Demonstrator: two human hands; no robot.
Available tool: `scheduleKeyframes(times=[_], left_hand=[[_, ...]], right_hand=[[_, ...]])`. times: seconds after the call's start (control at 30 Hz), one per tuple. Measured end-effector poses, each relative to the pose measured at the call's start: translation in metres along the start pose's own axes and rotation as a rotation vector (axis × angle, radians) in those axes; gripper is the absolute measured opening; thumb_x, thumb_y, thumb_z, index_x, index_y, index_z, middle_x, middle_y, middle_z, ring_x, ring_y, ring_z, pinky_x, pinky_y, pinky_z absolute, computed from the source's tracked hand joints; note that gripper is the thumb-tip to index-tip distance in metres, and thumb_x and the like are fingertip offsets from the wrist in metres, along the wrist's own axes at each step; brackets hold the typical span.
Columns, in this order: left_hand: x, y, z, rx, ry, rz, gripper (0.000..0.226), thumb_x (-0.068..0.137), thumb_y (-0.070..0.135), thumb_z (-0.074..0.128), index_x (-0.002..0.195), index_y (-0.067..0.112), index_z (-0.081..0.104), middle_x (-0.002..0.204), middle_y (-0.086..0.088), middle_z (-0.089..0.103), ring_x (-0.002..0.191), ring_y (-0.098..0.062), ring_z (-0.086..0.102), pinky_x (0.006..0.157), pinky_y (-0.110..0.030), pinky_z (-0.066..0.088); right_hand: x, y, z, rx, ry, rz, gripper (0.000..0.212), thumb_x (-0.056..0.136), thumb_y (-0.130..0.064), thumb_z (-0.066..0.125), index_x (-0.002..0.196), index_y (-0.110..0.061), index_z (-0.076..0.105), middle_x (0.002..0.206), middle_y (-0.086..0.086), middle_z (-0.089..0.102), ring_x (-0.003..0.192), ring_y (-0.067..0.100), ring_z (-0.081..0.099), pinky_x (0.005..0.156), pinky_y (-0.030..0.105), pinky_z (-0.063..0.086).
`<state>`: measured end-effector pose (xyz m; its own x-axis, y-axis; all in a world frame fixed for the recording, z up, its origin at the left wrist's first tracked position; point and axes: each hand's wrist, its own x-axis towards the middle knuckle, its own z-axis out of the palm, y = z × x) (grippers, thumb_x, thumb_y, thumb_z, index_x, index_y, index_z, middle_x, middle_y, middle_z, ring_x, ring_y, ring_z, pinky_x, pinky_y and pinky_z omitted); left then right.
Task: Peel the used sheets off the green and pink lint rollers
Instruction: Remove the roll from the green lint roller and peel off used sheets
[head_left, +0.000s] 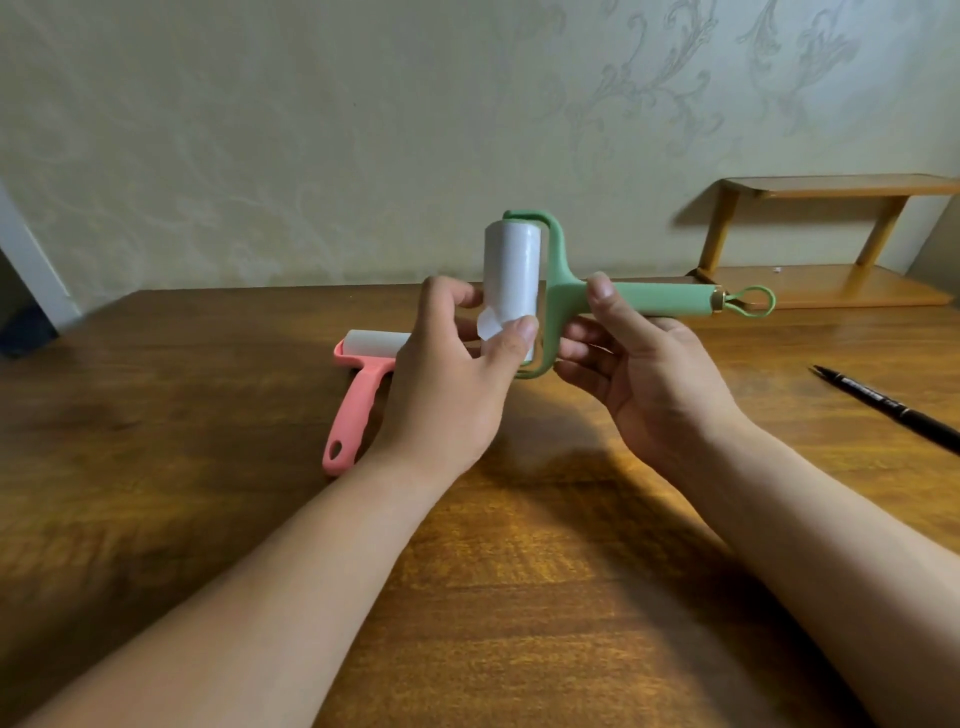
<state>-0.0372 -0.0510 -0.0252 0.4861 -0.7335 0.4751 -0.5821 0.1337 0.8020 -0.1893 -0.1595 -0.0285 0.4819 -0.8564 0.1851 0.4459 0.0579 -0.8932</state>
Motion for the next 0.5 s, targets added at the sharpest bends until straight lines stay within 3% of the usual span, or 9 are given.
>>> scheduleKeyframes(times=[0.07,0.23,0.33,0.4,0.5], left_hand=[[0.000,-0.001,-0.001,-0.017,0.031,0.024,0.040,0.108,0.045,0.070,0.136,0.027,0.046,0.116,-0.001,0.076,0.093,-0.013,0.079,0.079,-0.047,0.069],[0.009,-0.007,-0.003,-0.029,0.070,0.071,0.014,0.114,0.038,0.062,0.105,0.030,0.057,0.098,0.006,0.070,0.090,-0.006,0.071,0.072,-0.023,0.064],[0.013,-0.011,-0.003,-0.152,0.074,-0.021,0.016,0.113,0.043,0.061,0.112,0.026,0.059,0.107,0.004,0.071,0.098,-0.009,0.075,0.085,-0.042,0.069],[0.013,-0.009,-0.004,-0.294,0.016,-0.098,0.033,0.107,0.057,0.062,0.121,0.026,0.059,0.116,0.002,0.073,0.110,-0.017,0.078,0.094,-0.053,0.068],[0.011,-0.010,-0.004,-0.222,-0.059,-0.099,0.042,0.097,0.065,0.072,0.116,0.030,0.060,0.115,0.002,0.074,0.108,-0.013,0.078,0.095,-0.049,0.069]], right_hand=[[-0.001,-0.001,0.002,0.003,0.017,-0.020,0.030,0.095,-0.038,0.079,0.104,-0.009,0.076,0.084,0.004,0.073,0.078,0.017,0.074,0.075,0.033,0.065],[-0.001,-0.003,0.002,0.032,0.042,-0.013,0.027,0.103,-0.035,0.073,0.107,-0.009,0.072,0.078,0.001,0.068,0.072,0.015,0.072,0.077,0.034,0.065],[-0.002,-0.005,0.004,0.038,0.038,0.009,0.025,0.104,-0.034,0.071,0.104,-0.010,0.072,0.077,0.001,0.068,0.070,0.014,0.072,0.075,0.032,0.065],[-0.002,-0.005,0.004,0.035,0.036,0.014,0.024,0.104,-0.035,0.071,0.103,-0.010,0.072,0.077,0.002,0.066,0.069,0.014,0.071,0.074,0.032,0.065],[-0.002,-0.004,0.003,0.021,0.023,0.020,0.024,0.103,-0.036,0.072,0.103,-0.011,0.071,0.078,0.002,0.065,0.070,0.015,0.070,0.073,0.032,0.064]])
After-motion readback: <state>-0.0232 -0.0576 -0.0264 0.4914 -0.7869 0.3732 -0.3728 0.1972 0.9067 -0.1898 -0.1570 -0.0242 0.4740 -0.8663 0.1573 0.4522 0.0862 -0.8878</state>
